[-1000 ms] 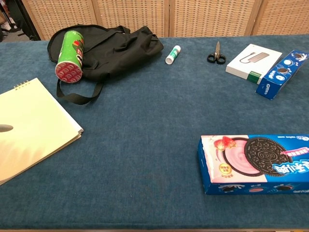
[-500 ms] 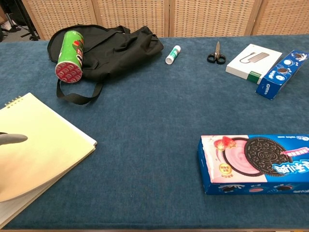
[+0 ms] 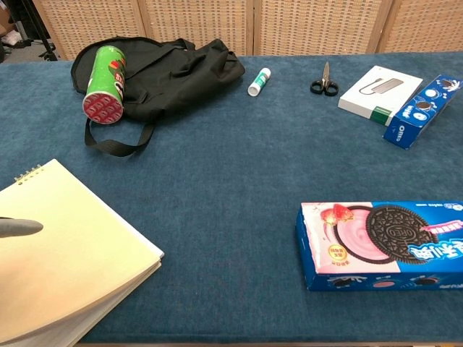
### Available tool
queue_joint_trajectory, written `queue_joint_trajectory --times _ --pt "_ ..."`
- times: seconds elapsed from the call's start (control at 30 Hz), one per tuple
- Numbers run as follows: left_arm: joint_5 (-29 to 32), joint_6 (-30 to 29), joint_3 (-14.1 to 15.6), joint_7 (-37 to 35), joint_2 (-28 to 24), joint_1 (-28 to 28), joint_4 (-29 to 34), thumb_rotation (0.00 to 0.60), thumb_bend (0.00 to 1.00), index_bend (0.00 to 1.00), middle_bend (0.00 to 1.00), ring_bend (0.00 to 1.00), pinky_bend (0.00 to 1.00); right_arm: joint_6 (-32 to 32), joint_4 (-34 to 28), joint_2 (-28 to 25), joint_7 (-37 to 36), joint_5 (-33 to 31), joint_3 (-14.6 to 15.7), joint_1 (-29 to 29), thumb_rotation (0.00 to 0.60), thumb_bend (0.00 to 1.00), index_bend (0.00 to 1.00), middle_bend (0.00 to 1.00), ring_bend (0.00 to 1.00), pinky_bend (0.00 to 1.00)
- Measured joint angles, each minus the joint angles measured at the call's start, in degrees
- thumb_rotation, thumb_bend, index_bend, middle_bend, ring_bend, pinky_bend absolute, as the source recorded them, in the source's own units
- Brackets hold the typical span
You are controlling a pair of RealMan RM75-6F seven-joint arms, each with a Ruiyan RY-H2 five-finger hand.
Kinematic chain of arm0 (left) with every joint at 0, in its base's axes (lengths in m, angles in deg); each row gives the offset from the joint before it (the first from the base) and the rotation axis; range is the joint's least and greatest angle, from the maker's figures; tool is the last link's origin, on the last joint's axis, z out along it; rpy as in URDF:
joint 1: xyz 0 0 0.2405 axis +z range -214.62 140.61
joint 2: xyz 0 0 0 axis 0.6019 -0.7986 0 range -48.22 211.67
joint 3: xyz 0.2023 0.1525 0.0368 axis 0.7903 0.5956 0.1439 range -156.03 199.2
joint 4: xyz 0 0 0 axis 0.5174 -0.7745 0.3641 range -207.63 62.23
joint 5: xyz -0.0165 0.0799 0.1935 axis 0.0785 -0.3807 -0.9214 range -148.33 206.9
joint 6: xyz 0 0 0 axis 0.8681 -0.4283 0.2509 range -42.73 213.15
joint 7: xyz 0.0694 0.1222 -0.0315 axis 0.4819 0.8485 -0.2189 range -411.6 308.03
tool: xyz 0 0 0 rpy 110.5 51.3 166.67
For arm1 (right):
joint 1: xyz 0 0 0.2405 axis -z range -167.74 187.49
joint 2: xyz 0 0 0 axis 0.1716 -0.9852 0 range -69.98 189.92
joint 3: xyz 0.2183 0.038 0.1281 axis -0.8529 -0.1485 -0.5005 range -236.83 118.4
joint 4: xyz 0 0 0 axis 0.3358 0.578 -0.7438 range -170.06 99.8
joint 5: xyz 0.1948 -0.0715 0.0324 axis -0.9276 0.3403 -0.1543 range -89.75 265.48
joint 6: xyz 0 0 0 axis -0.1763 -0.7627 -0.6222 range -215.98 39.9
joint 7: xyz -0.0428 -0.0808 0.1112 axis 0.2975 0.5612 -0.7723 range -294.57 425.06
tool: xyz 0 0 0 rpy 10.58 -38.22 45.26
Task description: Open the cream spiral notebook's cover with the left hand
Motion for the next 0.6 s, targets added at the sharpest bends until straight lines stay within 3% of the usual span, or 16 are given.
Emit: queue_joint_trajectory --times 0.6 --pt "0.0 -0.1 1.9 -7.8 -1.6 -0.4 3.8 0.6 0.58 0.75 0.0 0.0 0.03 -0.1 -0.1 -0.2 -0.2 0.1 0.0 0.0 0.6 0.0 0.11 0.0 0.0 0.0"
